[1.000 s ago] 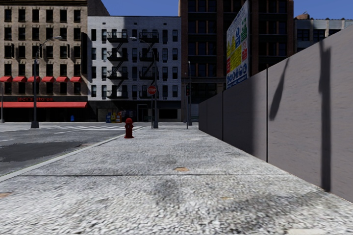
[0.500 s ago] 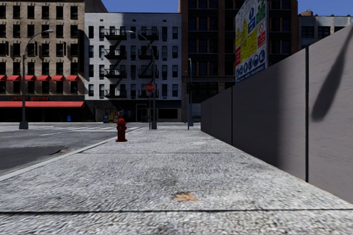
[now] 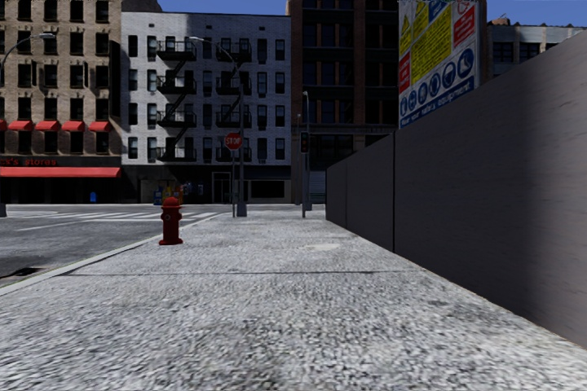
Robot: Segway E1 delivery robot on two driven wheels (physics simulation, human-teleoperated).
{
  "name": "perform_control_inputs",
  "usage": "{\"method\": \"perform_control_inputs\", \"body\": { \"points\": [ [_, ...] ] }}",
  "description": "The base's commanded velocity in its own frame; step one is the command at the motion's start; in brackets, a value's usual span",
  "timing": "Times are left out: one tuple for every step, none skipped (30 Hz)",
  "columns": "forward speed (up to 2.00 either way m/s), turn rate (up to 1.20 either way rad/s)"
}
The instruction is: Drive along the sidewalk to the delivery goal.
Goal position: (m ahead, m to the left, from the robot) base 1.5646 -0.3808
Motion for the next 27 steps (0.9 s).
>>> {"method": "perform_control_inputs", "body": {
  "points": [
    [1.98,-0.03],
    [1.98,-0.04],
    [1.98,-0.04],
    [1.98,-0.14],
    [1.98,-0.17],
    [1.98,-0.18],
    [1.98,-0.18],
    [1.98,-0.18],
    [1.98,-0.18],
    [1.98,-0.18],
    [1.98,-0.18],
    [1.98,-0.18],
    [1.98,-0.18],
    [1.98,-0.18],
    [1.97,-0.19],
    [1.96,-0.26],
    [1.96,-0.26],
    [1.96,-0.29],
    [1.96,-0.29],
    [1.96,-0.29],
    [1.96,-0.29],
    [1.95,-0.21],
    [1.82,-0.09],
    [1.55,0.00],
    [1.55,0.00],
    [1.42,0.00],
    [1.35,0.00]
  ]
}}
